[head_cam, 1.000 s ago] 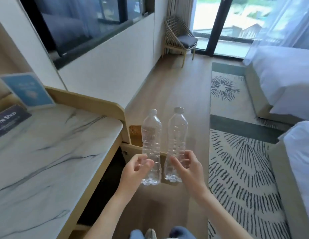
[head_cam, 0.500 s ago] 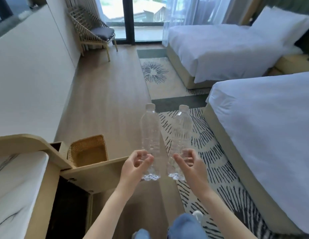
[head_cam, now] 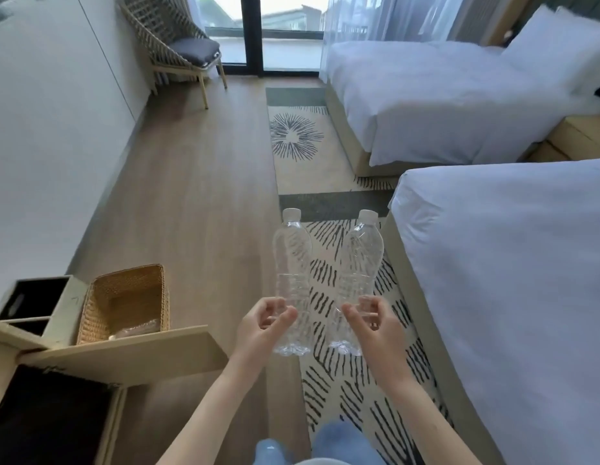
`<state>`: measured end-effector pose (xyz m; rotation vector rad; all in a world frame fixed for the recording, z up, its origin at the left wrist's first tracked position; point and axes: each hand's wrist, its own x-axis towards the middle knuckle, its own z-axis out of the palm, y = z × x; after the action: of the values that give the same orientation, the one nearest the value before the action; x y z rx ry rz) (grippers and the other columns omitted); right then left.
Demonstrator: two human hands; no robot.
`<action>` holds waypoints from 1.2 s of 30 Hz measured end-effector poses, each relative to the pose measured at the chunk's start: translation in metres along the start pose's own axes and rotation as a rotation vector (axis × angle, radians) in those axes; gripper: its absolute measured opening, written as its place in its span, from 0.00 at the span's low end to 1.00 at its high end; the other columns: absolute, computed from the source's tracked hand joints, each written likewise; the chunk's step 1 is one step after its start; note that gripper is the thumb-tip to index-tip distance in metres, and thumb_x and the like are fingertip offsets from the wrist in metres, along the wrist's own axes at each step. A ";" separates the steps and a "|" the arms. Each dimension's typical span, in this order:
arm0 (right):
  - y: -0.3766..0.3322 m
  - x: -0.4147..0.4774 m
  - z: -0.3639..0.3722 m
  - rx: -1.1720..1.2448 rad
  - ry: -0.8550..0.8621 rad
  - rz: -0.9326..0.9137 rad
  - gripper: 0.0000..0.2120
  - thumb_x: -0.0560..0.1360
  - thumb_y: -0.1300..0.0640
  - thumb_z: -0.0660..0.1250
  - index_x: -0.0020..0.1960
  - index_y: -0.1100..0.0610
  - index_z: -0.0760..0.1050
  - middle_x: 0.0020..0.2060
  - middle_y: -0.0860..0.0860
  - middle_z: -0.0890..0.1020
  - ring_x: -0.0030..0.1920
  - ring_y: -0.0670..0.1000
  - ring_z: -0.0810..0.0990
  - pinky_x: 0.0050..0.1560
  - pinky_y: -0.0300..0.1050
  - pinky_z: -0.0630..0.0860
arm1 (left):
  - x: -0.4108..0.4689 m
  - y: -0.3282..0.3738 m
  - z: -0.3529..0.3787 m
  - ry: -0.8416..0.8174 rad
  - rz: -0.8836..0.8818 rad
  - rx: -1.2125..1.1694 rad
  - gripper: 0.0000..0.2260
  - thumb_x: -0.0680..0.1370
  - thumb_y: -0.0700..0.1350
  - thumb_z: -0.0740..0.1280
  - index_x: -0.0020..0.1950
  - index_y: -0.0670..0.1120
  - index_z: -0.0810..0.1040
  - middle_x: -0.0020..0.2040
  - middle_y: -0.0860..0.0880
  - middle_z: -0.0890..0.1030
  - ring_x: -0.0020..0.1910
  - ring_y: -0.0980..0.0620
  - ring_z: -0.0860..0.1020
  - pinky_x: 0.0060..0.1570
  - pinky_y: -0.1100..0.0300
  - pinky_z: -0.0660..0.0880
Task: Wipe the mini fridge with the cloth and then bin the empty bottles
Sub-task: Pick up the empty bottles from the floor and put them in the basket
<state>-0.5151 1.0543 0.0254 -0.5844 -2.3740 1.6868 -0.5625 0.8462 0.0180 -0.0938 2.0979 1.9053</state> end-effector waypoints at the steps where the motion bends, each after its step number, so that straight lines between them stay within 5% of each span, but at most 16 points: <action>1: 0.000 0.013 -0.010 -0.005 -0.013 -0.004 0.24 0.69 0.33 0.70 0.56 0.48 0.74 0.47 0.47 0.81 0.47 0.46 0.81 0.46 0.41 0.80 | 0.007 0.005 0.013 0.011 0.000 -0.009 0.27 0.63 0.67 0.73 0.55 0.54 0.81 0.49 0.53 0.85 0.51 0.49 0.82 0.46 0.66 0.77; 7: -0.007 0.089 -0.037 -0.002 -0.128 -0.021 0.24 0.69 0.36 0.70 0.57 0.50 0.75 0.48 0.47 0.81 0.48 0.46 0.80 0.47 0.41 0.79 | 0.050 0.026 0.052 0.103 -0.008 -0.031 0.29 0.62 0.67 0.72 0.56 0.51 0.80 0.51 0.45 0.84 0.53 0.41 0.81 0.50 0.58 0.79; 14: -0.020 0.183 0.013 0.009 -0.260 -0.059 0.25 0.70 0.38 0.70 0.59 0.53 0.75 0.49 0.47 0.82 0.47 0.43 0.81 0.45 0.36 0.77 | 0.134 0.029 0.034 0.202 -0.042 -0.039 0.27 0.64 0.65 0.73 0.56 0.52 0.79 0.52 0.42 0.83 0.53 0.41 0.81 0.57 0.45 0.79; 22: -0.076 0.328 0.117 0.003 -0.292 -0.169 0.25 0.69 0.36 0.70 0.58 0.51 0.75 0.48 0.46 0.82 0.45 0.38 0.80 0.43 0.33 0.77 | 0.285 0.061 -0.042 0.279 -0.001 -0.053 0.26 0.64 0.68 0.73 0.56 0.55 0.80 0.50 0.53 0.85 0.53 0.51 0.82 0.57 0.49 0.79; 31: -0.156 0.435 0.259 -0.014 -0.492 -0.248 0.24 0.69 0.36 0.70 0.57 0.51 0.77 0.48 0.46 0.83 0.45 0.42 0.82 0.44 0.36 0.77 | 0.367 0.113 -0.153 0.506 0.021 -0.062 0.23 0.66 0.66 0.70 0.57 0.56 0.79 0.49 0.56 0.84 0.47 0.64 0.81 0.42 0.74 0.73; 36: -0.182 0.468 0.353 0.000 -0.714 -0.264 0.21 0.68 0.38 0.72 0.54 0.50 0.78 0.46 0.46 0.83 0.42 0.41 0.81 0.41 0.33 0.77 | 0.381 0.100 -0.202 0.702 -0.066 -0.151 0.21 0.68 0.67 0.70 0.56 0.60 0.78 0.51 0.61 0.83 0.51 0.65 0.80 0.45 0.68 0.73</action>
<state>-1.1055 0.8878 0.0337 0.4020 -2.7162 1.9921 -0.9863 0.7185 0.0266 -0.9782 2.2892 2.1979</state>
